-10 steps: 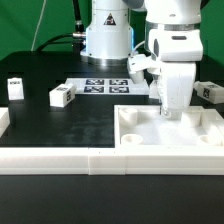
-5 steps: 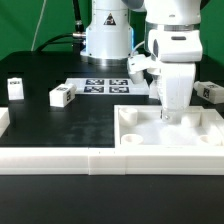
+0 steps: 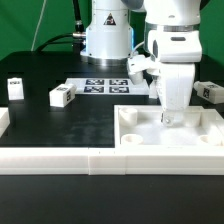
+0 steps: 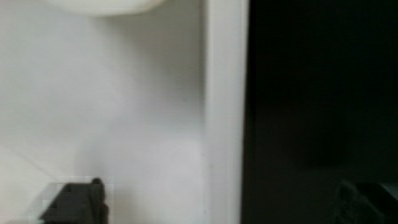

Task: Assemble one leg

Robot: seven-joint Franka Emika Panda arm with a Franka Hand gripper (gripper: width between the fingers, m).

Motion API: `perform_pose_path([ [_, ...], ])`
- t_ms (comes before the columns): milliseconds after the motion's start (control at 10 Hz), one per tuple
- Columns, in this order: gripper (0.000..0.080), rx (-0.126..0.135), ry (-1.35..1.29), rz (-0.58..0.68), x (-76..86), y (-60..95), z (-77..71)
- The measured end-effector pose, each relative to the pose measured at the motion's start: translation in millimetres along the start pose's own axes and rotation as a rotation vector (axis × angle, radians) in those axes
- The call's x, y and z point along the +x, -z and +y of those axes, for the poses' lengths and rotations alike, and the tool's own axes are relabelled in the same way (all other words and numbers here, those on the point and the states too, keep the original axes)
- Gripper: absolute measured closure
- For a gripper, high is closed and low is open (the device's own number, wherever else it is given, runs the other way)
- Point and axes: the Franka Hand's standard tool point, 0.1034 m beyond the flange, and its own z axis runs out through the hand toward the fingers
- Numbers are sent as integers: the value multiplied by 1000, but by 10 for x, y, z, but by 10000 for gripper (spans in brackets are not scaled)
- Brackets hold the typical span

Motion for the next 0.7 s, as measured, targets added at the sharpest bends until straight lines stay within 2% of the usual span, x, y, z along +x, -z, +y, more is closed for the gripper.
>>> perform_pose_path([
  [100, 151, -1, -22, 0, 11, 12, -7],
  [300, 150, -19, -96, -6, 156, 209, -122],
  [600, 150, -55, -168, -2, 425, 452, -190],
  [700, 150, -59, -188, 1, 466, 461, -194],
])
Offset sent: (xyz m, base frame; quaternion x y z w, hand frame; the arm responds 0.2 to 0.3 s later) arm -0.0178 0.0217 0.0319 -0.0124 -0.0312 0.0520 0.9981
